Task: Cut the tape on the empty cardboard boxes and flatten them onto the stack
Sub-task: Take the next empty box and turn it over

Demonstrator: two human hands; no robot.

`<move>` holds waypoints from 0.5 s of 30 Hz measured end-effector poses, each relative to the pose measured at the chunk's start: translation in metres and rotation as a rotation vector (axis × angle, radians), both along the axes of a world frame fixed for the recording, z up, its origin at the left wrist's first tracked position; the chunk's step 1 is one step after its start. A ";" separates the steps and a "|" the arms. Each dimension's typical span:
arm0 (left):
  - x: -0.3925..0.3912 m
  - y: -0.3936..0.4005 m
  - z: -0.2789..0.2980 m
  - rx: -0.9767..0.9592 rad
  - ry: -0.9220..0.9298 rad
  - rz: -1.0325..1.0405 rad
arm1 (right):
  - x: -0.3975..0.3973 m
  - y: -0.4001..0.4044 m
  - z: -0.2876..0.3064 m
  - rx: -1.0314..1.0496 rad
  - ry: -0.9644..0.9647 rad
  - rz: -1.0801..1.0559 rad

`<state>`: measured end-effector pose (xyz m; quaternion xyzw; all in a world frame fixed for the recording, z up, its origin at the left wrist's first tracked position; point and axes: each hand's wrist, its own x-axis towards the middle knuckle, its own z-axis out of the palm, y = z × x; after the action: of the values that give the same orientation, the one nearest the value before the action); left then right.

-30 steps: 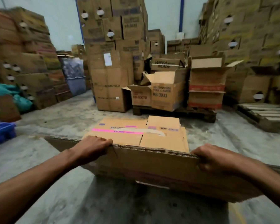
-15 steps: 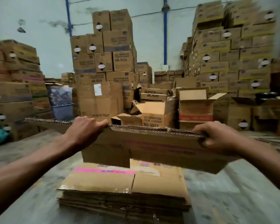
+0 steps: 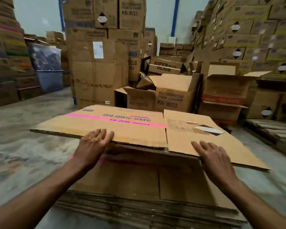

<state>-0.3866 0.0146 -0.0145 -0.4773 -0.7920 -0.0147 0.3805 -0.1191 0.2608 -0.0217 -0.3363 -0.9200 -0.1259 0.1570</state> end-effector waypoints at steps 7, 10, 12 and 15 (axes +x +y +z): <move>-0.056 0.018 -0.158 -0.291 -0.379 -0.033 | -0.047 0.023 -0.114 -0.408 -0.461 0.032; -0.053 0.019 -0.180 -0.304 -0.443 -0.026 | -0.046 0.034 -0.131 -0.453 -0.518 0.027; -0.052 0.016 -0.181 -0.312 -0.408 0.010 | -0.044 0.036 -0.137 -0.467 -0.520 0.026; -0.054 0.012 -0.184 -0.382 -0.445 0.057 | -0.036 0.032 -0.145 -0.495 -0.504 0.002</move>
<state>-0.4404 0.0266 -0.1983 -0.5027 -0.8575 0.0411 0.1011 -0.1548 0.2925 -0.1672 -0.3215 -0.9328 0.0222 -0.1613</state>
